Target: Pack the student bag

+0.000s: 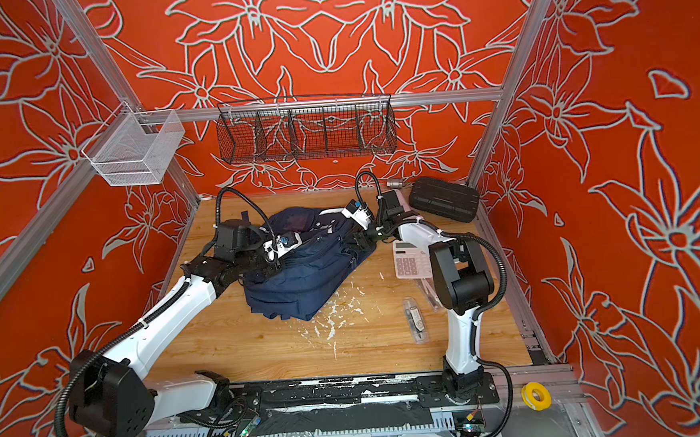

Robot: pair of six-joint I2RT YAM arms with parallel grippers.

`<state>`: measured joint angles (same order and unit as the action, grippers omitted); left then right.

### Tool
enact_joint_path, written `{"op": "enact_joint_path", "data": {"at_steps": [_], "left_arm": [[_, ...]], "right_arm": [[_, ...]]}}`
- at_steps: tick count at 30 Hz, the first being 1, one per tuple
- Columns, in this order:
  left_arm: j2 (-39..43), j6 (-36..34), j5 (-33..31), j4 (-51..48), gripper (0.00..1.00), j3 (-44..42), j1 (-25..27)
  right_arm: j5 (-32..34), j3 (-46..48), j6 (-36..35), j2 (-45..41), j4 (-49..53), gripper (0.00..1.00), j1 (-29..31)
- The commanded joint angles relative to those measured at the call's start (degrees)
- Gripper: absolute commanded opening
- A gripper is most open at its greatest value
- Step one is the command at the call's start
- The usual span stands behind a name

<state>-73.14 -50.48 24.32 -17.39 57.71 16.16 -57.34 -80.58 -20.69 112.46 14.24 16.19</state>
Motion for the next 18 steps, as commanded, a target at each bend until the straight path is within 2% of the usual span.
{"op": "enact_joint_path", "data": {"at_steps": [1,7,9,13,18], "left_arm": [[2.8,0.3,4.9,7.0,0.0,0.8,-0.3],[2.1,0.5,5.1,8.4,0.0,0.9,-0.8],[1.9,0.7,5.1,8.9,0.0,1.0,-0.8],[1.5,1.5,5.1,9.9,0.0,1.2,-1.0],[1.2,2.3,5.6,10.3,0.0,1.3,-1.0]], "right_arm": [[-7.6,-2.1,-0.1,2.5,0.0,0.42,0.2],[-10.8,-7.4,-10.3,5.4,14.6,0.39,0.9],[-11.1,-8.1,-11.5,6.2,17.0,0.37,1.0],[-10.1,-7.5,-11.5,5.9,16.4,0.28,1.3],[-9.8,-2.8,-6.0,3.0,5.0,0.16,1.5]]}}
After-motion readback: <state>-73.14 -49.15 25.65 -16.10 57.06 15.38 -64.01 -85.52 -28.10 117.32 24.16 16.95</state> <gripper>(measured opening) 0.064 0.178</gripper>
